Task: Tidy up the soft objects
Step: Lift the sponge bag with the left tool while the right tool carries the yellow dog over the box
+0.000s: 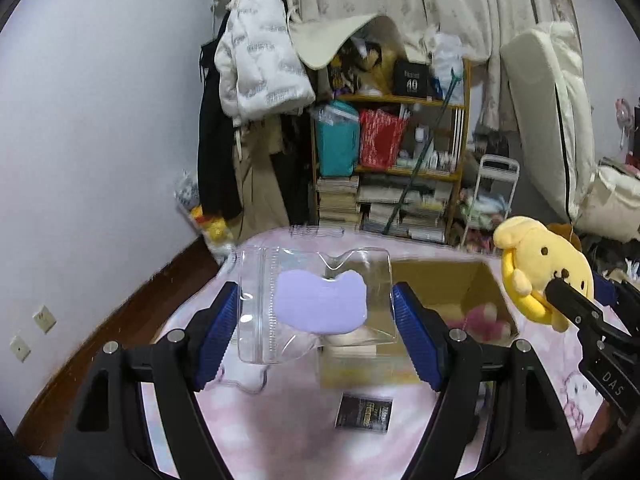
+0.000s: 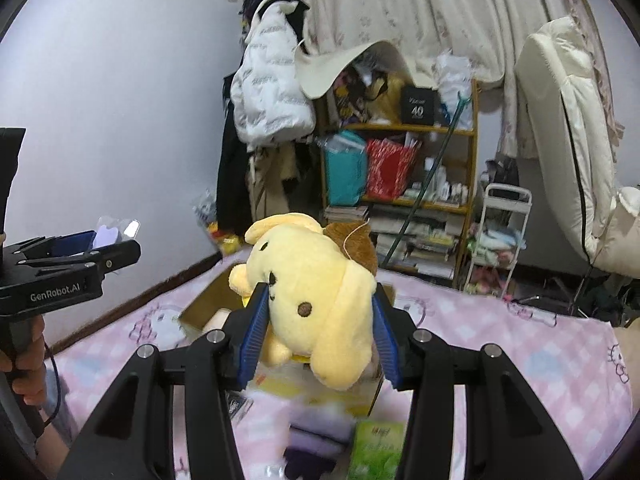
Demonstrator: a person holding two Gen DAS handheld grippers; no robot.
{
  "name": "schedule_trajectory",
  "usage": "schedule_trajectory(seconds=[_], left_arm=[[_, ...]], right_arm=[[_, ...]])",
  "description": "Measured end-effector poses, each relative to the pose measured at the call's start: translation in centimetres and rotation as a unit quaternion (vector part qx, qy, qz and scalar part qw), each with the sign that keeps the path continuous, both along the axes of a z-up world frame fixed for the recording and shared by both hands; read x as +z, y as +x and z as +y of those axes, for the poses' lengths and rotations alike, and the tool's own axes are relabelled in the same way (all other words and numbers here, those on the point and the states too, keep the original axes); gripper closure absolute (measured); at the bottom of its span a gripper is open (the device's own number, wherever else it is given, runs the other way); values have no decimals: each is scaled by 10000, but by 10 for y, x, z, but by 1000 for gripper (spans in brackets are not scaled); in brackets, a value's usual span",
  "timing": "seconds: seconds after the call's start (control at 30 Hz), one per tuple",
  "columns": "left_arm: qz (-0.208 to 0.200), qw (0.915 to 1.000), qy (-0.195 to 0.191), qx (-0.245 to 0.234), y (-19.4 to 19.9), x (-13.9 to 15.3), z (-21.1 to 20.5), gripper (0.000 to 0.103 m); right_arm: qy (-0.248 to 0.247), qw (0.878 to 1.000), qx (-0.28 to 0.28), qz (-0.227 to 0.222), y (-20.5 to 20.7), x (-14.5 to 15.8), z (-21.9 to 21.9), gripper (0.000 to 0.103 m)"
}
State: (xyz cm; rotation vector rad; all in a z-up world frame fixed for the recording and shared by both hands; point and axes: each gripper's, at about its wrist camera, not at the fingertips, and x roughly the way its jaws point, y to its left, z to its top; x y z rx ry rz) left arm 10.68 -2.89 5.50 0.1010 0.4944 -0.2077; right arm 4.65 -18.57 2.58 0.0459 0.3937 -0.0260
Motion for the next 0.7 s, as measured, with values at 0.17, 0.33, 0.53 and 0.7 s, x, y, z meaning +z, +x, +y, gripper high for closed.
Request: schedule_trajectory(seconds=[0.17,0.33,0.53,0.7], left_arm=[[-536,9985,22,-105,10,22,-14,28],[-1069,9940,222,-68,20,27,-25,27],[-985,9950,156,-103,35,13,-29,27],[-854,9959,156,-266,44,-6,-34,27]], right_arm=[[124,9995,-143,-270,12,20,-18,51],[141,9987,-235,-439,29,32,-33,51],[139,9985,-283,-438,44,21,-39,51],[230,9994,-135,-214,62,-1,-37,51]])
